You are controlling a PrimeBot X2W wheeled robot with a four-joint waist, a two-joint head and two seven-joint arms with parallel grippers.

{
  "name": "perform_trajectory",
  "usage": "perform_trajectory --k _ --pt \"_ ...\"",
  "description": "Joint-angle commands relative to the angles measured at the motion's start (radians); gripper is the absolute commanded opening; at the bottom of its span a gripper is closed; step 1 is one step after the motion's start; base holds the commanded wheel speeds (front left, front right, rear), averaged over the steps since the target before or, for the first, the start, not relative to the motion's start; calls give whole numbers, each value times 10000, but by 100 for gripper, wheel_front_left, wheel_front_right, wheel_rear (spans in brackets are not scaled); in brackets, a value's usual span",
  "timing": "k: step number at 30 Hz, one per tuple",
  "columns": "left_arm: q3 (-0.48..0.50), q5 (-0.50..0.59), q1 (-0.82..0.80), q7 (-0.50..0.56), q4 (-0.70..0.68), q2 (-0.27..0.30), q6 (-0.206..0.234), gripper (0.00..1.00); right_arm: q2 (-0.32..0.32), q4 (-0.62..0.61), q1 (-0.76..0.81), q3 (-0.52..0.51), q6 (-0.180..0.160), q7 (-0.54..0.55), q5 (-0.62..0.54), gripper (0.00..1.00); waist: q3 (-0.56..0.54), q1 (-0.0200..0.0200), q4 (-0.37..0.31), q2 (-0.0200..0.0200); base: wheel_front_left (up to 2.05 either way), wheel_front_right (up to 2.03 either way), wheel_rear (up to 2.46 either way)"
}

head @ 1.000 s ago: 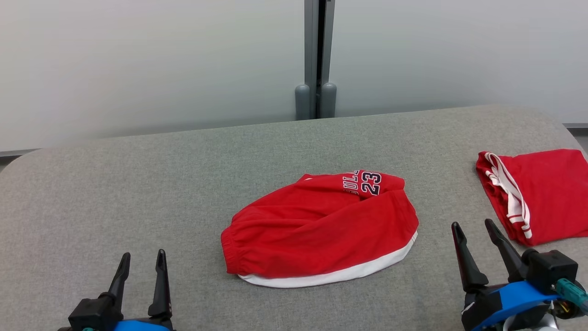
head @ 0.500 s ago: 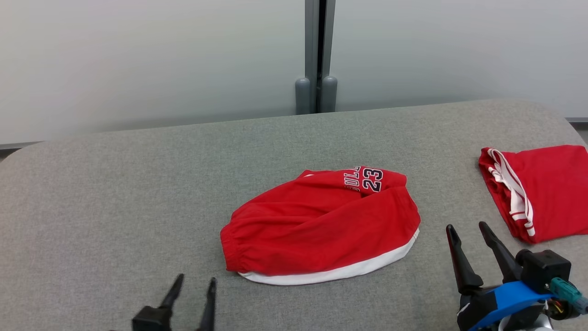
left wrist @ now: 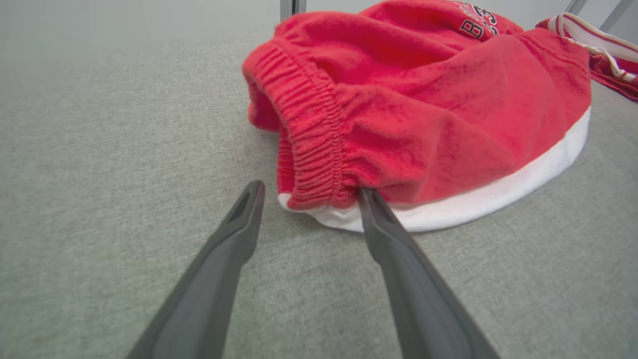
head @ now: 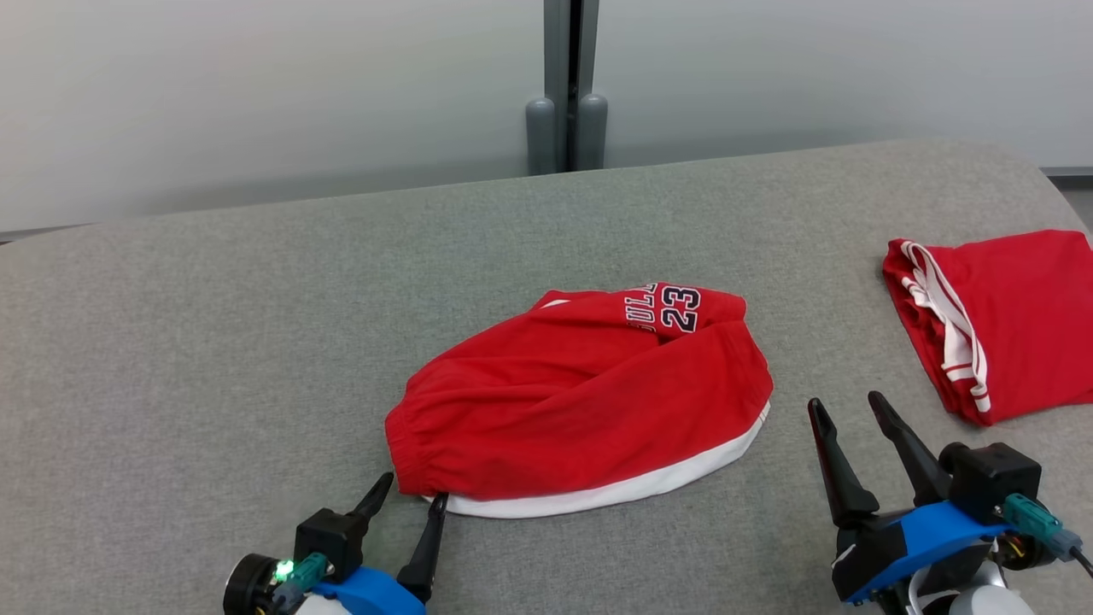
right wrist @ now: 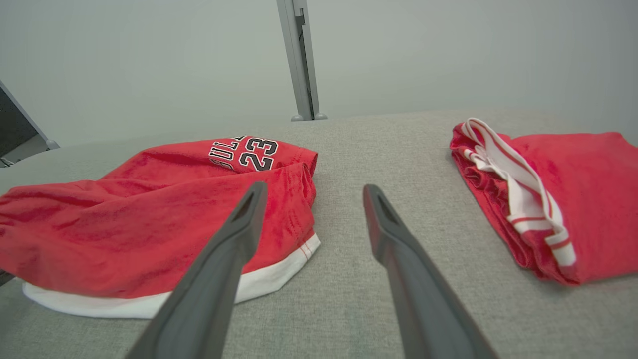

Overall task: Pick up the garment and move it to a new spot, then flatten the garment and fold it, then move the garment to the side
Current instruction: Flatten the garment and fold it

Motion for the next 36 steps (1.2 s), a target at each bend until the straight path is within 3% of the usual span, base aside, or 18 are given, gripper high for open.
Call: perform_trajectory --k 1,4,5,6,7,14,23,24,25,30,36 --pt "-21 -65 -225 -48 85 53 -8 100 -29 62 -134 3 2 -12 71 100 54 -1 -34 0 0 0 0" --pt "-148 -199 -431 -82 244 124 -8 100 -69 238 -284 42 2 47 128 100 186 -1 -102 0 0 0 0" --pt "-200 -248 -483 -83 277 151 -7 84 -91 365 -306 48 2 112 123 100 216 -1 -113 0 0 0 0" --pt "-234 -293 -524 -86 309 186 -7 22 -112 469 -347 86 2 130 150 100 247 -1 -123 0 0 0 0" --pt "-243 -359 -565 -90 310 189 -7 0 -116 602 -433 116 2 158 201 100 280 -1 -127 0 0 0 0" --pt "-527 -633 -724 -88 130 335 -8 0 -141 2102 -1320 528 2 716 530 100 600 -1 -13 0 0 0 0" --pt "-891 -789 -1014 -88 -132 449 -8 0 29 4268 -2701 1199 2 458 743 100 1088 -1 240 0 0 0 0" --pt "-925 -801 -1032 -79 -135 447 -8 0 44 4512 -2802 1287 2 477 766 87 1102 -1 259 0 0 0 0" --pt "-961 -815 -1044 -78 -135 434 -8 0 36 4724 -2898 1380 2 451 736 0 1112 -1 283 0 0 0 0" --pt "-853 -917 -968 -81 -348 393 -7 0 -30 5110 -2848 1167 -3 156 968 0 986 -1 354 0 0 0 0" --pt "-221 -1128 -492 -82 -1457 373 -7 0 -149 3485 -2067 705 -3 7 1141 0 508 -1 137 0 0 0 0"
